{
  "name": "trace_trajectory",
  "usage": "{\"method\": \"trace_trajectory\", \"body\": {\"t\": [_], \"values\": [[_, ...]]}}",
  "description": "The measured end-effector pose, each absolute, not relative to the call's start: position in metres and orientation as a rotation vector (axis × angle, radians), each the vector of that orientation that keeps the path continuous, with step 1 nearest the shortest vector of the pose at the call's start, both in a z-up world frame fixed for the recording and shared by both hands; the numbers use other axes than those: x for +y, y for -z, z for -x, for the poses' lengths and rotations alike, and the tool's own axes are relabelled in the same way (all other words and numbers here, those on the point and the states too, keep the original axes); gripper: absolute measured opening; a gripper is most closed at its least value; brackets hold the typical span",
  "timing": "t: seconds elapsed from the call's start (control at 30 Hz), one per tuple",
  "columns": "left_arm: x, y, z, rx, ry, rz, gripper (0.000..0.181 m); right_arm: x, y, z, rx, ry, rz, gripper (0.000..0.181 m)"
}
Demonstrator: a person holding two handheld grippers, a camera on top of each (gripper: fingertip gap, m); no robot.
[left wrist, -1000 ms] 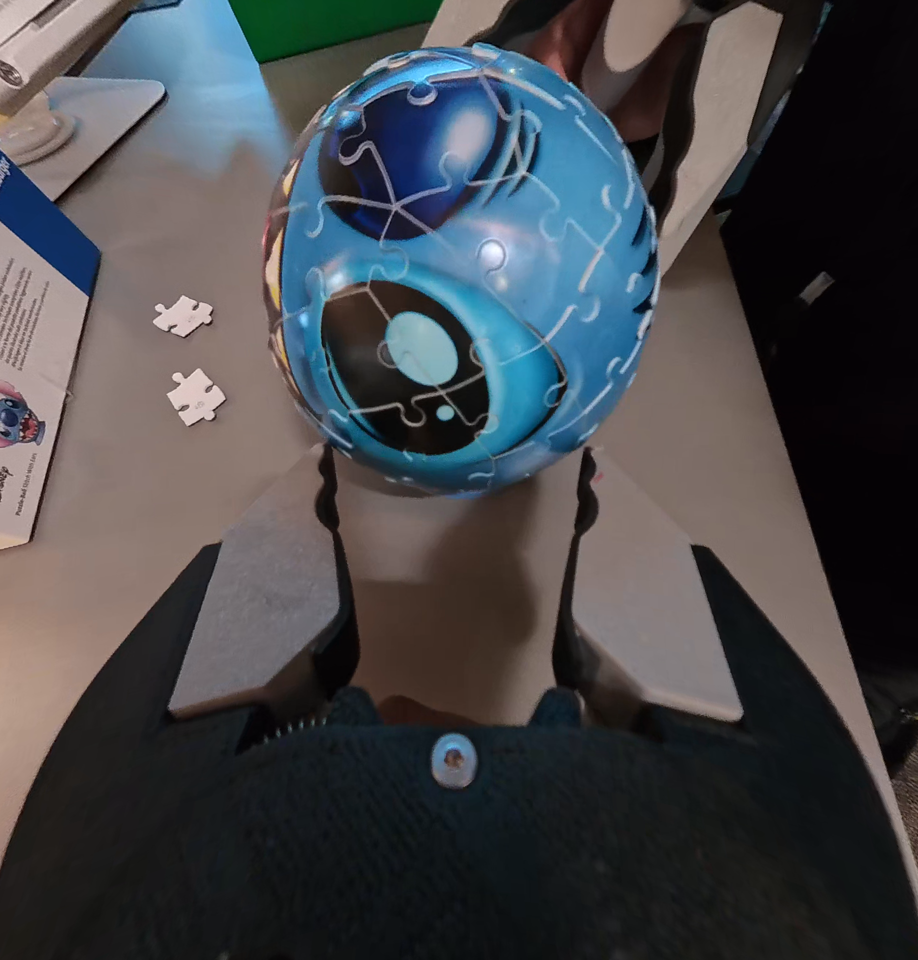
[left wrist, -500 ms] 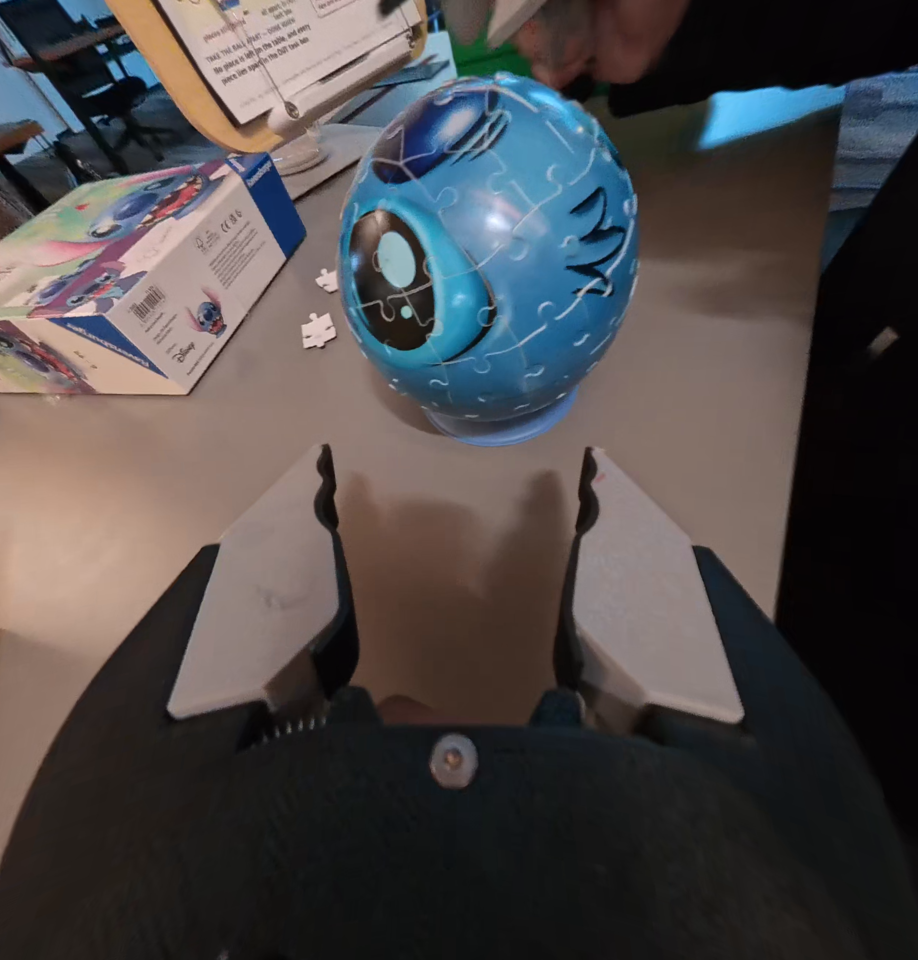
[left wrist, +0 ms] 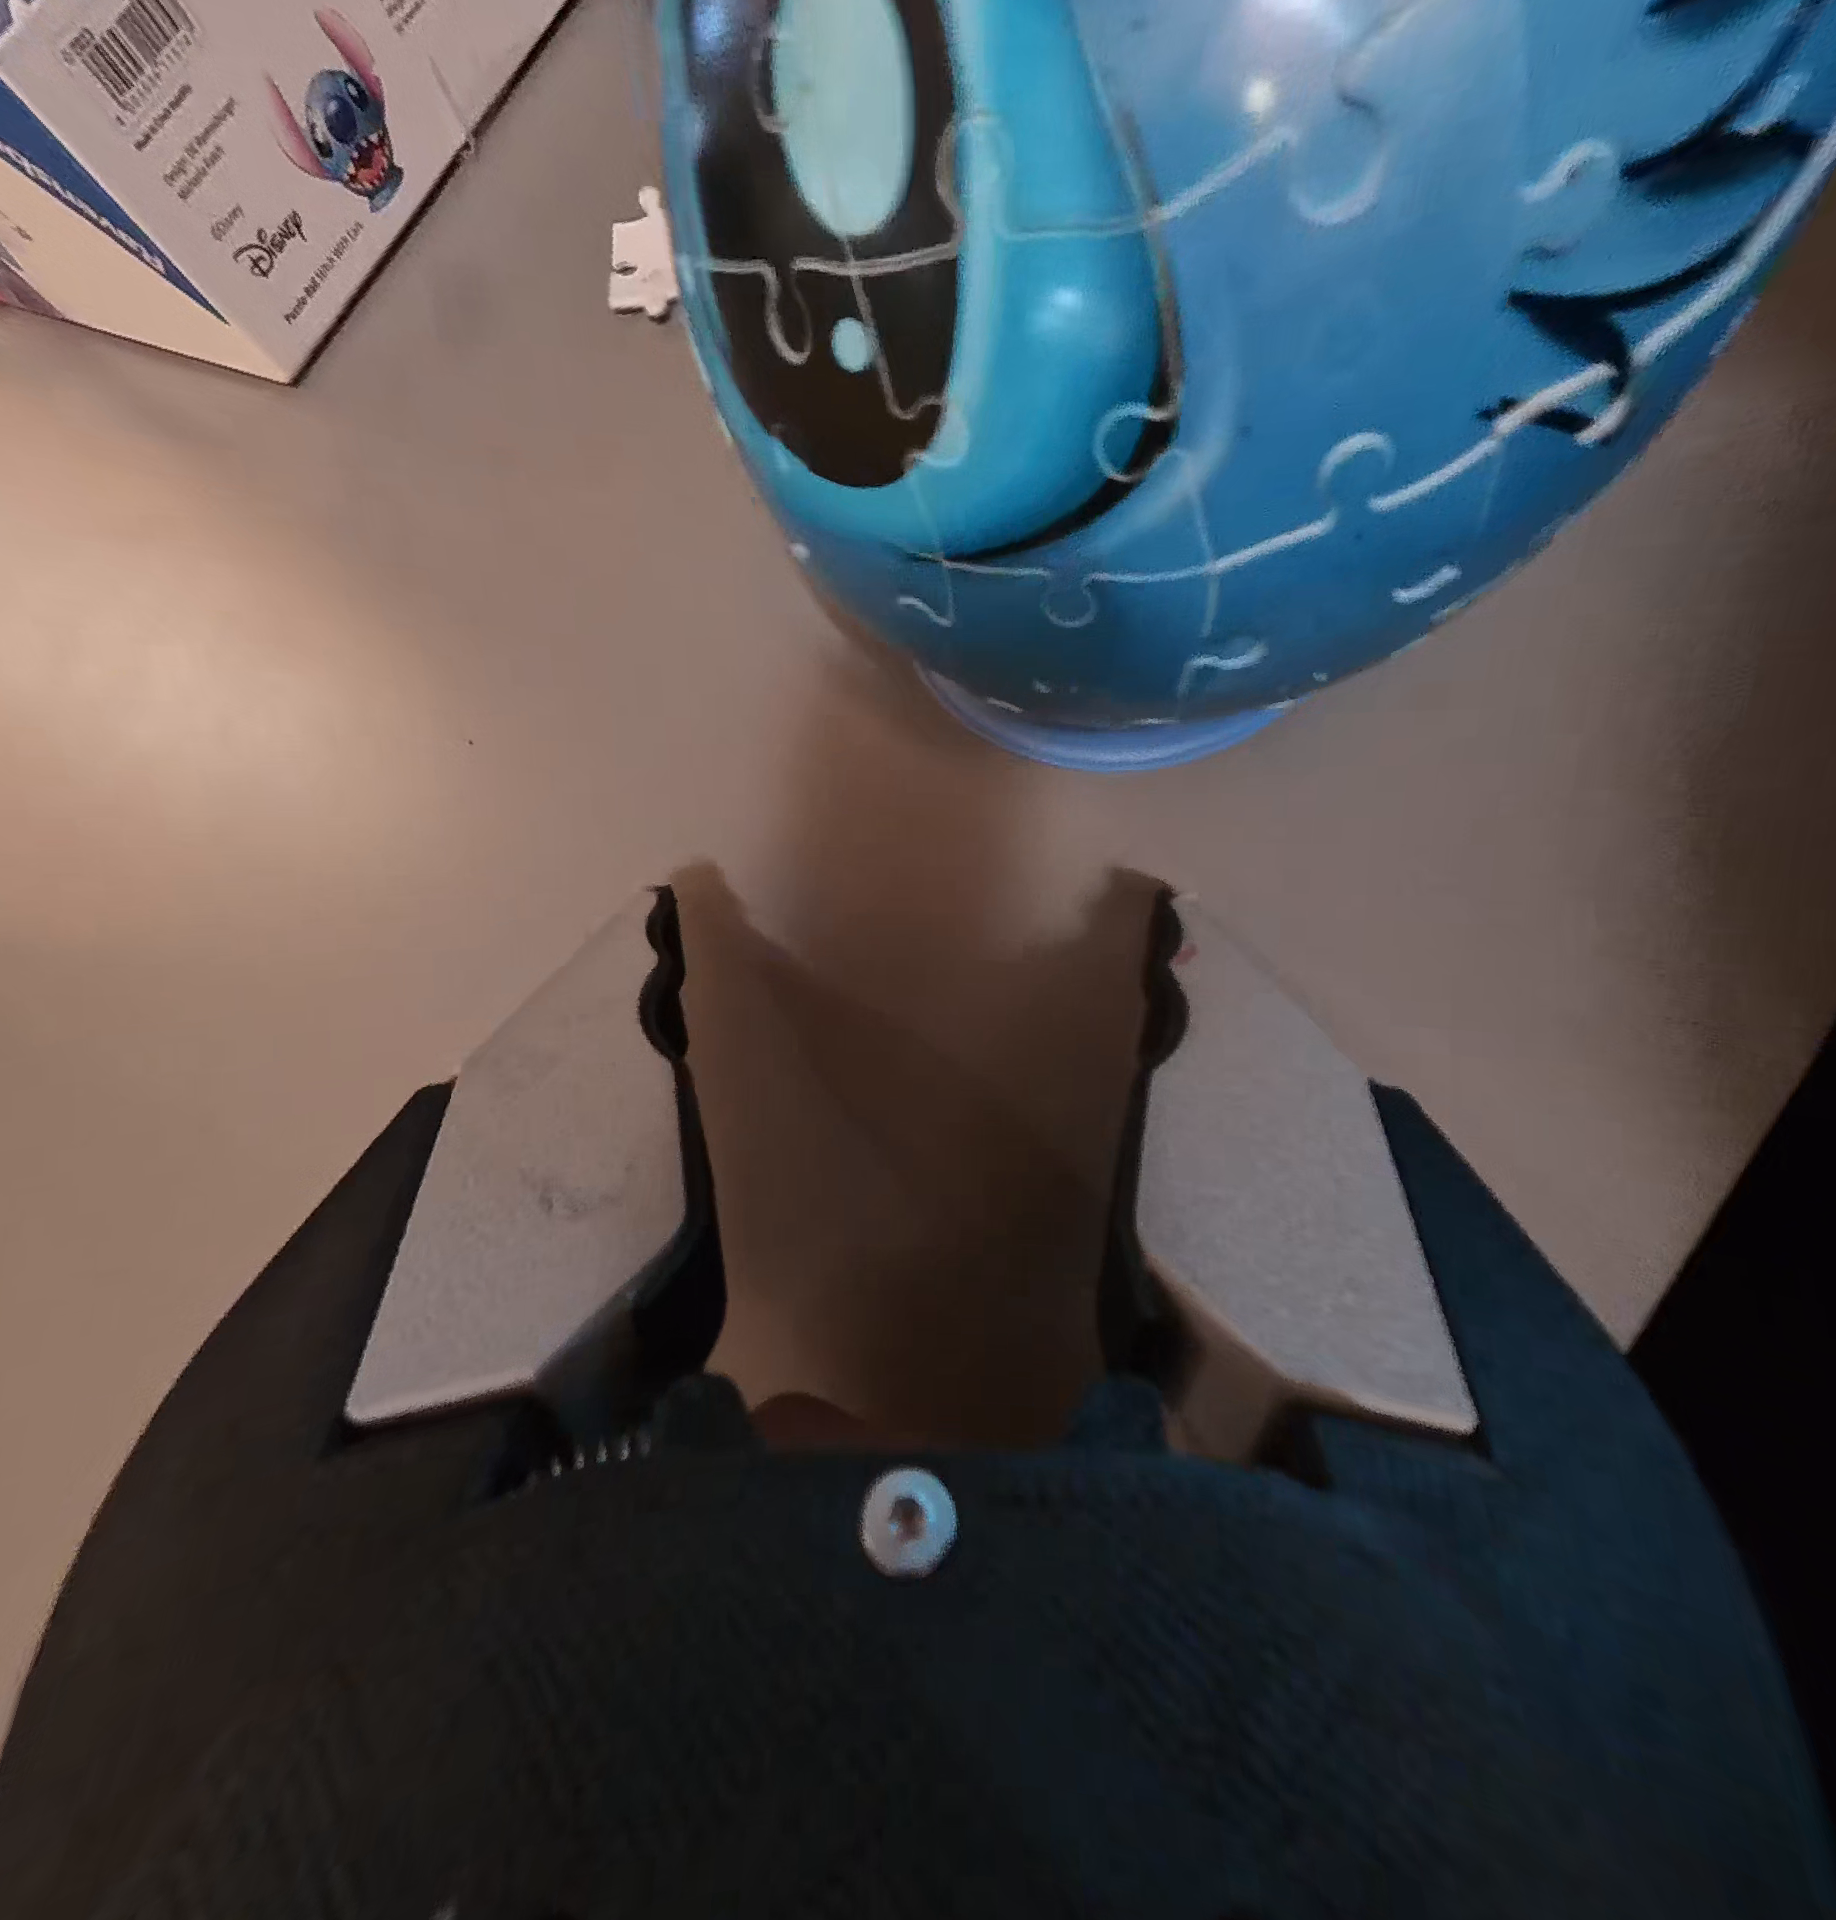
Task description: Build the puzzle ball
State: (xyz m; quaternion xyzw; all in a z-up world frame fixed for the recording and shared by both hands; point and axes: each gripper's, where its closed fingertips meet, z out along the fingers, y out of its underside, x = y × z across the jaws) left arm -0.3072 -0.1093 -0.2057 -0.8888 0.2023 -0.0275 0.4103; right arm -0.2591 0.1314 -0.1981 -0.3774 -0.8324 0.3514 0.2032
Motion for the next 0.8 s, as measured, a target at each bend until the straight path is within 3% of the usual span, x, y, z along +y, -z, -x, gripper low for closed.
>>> {"method": "trace_trajectory", "body": {"t": [0.17, 0.23, 0.4, 0.67, 0.8], "values": [[-0.095, 0.207, 0.314, 0.563, 0.129, 2.236, 0.089, 0.123, 0.212, 0.263, -2.391, -1.01, 1.035, 0.075], [-0.088, 0.206, 0.317, 0.594, 0.116, 2.218, 0.089, 0.121, 0.212, 0.262, -2.402, -1.02, 1.037, 0.07], [-0.08, 0.205, 0.312, 0.683, 0.13, 2.183, 0.089, 0.112, 0.211, 0.26, -2.402, -1.025, 1.008, 0.035], [-0.074, 0.204, 0.319, 0.727, 0.127, 2.159, 0.089, 0.096, 0.21, 0.253, -2.441, -1.015, 0.971, 0.034], [-0.068, 0.204, 0.339, 0.628, 0.069, 2.188, 0.077, 0.077, 0.199, 0.251, -2.434, -1.129, 0.948, 0.034]]}}
